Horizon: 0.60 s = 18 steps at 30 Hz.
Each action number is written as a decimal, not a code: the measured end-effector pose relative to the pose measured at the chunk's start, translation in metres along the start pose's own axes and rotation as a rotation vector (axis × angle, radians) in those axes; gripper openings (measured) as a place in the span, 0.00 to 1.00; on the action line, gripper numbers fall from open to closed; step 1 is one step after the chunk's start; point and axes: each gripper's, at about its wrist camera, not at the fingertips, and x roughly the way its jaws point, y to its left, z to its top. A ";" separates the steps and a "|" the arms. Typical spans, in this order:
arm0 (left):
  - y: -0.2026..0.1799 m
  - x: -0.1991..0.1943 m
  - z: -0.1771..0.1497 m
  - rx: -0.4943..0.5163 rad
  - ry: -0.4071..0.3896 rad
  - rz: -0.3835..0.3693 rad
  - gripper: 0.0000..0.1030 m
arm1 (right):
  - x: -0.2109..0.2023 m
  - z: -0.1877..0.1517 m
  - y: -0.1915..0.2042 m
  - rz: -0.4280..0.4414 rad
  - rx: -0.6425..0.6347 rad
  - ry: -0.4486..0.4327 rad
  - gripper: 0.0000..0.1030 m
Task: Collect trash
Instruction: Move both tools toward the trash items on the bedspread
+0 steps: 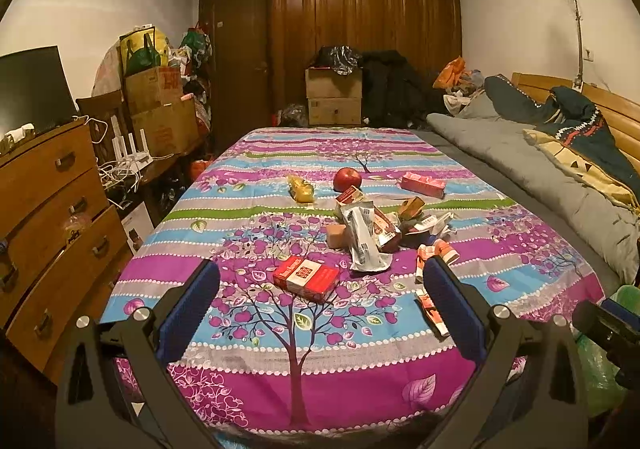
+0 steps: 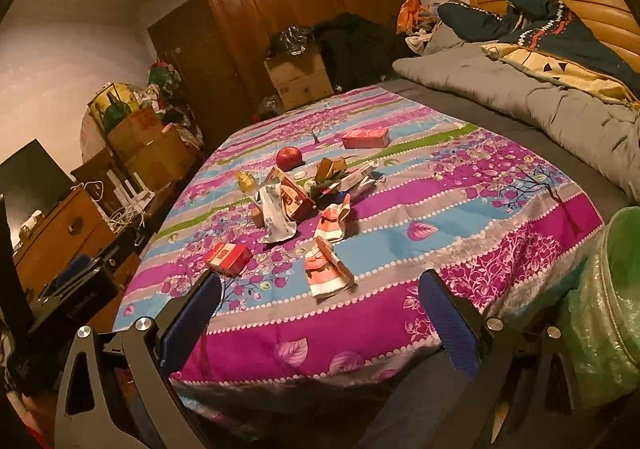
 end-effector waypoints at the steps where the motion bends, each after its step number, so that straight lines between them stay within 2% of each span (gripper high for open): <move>1: 0.000 0.001 0.000 0.002 0.005 0.002 0.95 | 0.001 -0.001 0.000 -0.003 0.000 0.003 0.95; 9: 0.000 0.012 -0.003 0.019 0.053 0.031 0.95 | 0.010 0.003 0.008 0.008 -0.046 0.026 0.95; 13: -0.003 0.025 0.004 0.068 0.114 0.039 0.95 | 0.017 0.012 0.017 -0.050 -0.124 0.015 0.95; 18: 0.003 0.032 0.014 0.074 0.121 0.050 0.95 | 0.024 0.031 0.020 -0.094 -0.170 -0.014 0.95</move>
